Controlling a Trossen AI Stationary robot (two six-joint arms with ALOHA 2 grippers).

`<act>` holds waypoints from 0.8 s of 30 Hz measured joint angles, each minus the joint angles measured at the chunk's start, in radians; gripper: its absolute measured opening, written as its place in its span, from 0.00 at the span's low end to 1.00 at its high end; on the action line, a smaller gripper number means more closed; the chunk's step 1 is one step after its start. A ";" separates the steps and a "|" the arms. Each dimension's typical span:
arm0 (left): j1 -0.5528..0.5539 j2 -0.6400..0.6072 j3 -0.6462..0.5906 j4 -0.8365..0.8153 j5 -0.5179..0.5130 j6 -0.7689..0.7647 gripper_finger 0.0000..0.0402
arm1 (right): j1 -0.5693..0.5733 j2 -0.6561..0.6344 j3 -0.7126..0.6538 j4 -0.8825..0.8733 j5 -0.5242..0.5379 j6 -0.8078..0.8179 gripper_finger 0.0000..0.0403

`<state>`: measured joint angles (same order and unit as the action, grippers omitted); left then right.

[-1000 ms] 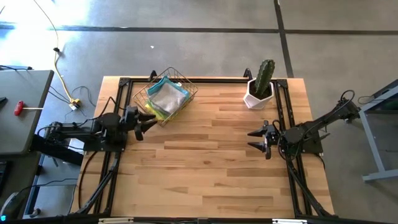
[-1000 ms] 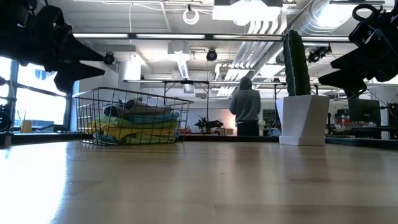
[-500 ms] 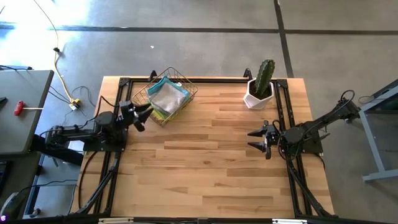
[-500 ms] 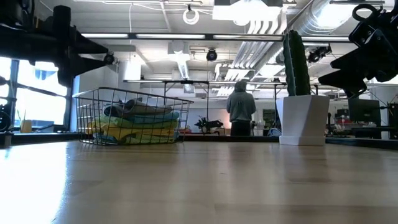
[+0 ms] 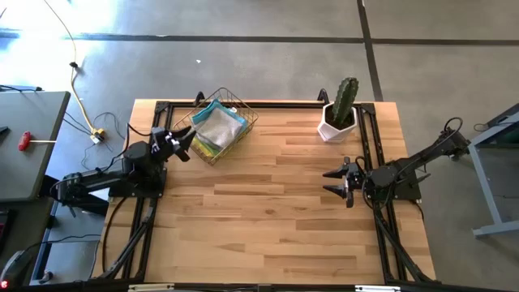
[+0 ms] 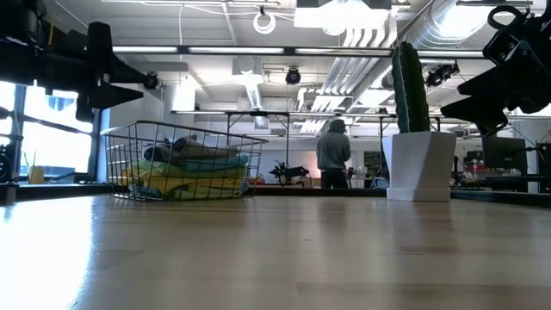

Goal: Fold microfiber towels
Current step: Return to Home Position

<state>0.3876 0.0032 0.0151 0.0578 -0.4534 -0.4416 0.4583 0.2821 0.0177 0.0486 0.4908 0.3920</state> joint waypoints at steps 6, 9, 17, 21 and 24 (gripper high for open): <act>0.103 0.000 0.000 0.000 0.000 0.000 0.47 | 0.000 0.000 0.000 0.000 0.000 0.000 0.56; 0.142 0.000 0.000 0.000 0.000 0.000 0.47 | 0.000 0.000 0.000 0.000 0.000 0.000 0.56; 0.241 0.000 0.000 0.000 0.000 0.000 0.47 | -0.001 0.000 0.000 0.000 0.000 0.000 0.56; 0.289 0.000 0.000 0.000 0.000 0.000 0.47 | -0.001 0.000 0.000 0.000 0.000 0.000 0.56; 0.325 0.000 0.000 0.000 0.000 0.000 0.47 | -0.015 0.000 0.000 0.000 -0.003 0.000 0.56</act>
<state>0.7129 0.0032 0.0154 0.0578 -0.4530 -0.4416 0.4433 0.2821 0.0177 0.0486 0.4879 0.3920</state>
